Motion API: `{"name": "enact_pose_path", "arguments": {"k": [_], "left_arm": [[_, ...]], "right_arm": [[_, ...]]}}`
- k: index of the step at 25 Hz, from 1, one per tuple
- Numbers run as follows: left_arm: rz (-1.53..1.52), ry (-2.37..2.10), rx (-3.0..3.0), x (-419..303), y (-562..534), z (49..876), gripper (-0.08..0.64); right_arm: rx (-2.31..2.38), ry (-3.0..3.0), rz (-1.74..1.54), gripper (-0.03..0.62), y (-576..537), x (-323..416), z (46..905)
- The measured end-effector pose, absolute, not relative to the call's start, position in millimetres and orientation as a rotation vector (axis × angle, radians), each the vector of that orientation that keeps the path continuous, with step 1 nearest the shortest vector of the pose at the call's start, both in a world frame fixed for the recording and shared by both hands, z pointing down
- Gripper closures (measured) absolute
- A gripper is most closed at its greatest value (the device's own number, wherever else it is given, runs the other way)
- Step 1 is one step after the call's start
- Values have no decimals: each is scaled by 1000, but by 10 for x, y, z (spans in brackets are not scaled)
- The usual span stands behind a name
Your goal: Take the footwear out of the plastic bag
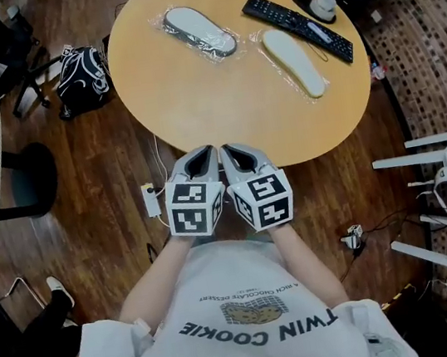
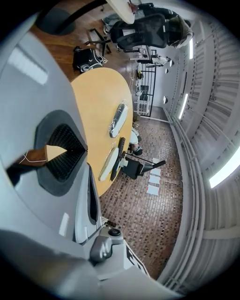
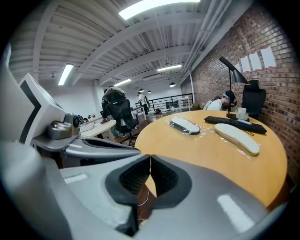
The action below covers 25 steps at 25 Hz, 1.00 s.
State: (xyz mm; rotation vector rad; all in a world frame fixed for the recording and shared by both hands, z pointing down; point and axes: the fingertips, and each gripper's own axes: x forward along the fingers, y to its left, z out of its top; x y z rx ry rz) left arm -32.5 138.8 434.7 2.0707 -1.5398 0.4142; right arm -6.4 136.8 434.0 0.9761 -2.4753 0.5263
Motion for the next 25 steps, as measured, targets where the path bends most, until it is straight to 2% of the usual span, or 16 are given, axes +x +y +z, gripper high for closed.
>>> {"name": "enact_pose_path", "arguments": {"k": [7, 25], "left_arm": [[420, -1446, 2134, -657, 937, 4337, 555], [502, -1442, 2155, -432, -296, 4444, 555]], "right_arm": [[1094, -2416, 542, 589, 957, -329, 4309], [1102, -2465, 589, 589, -288, -181, 4368]]}}
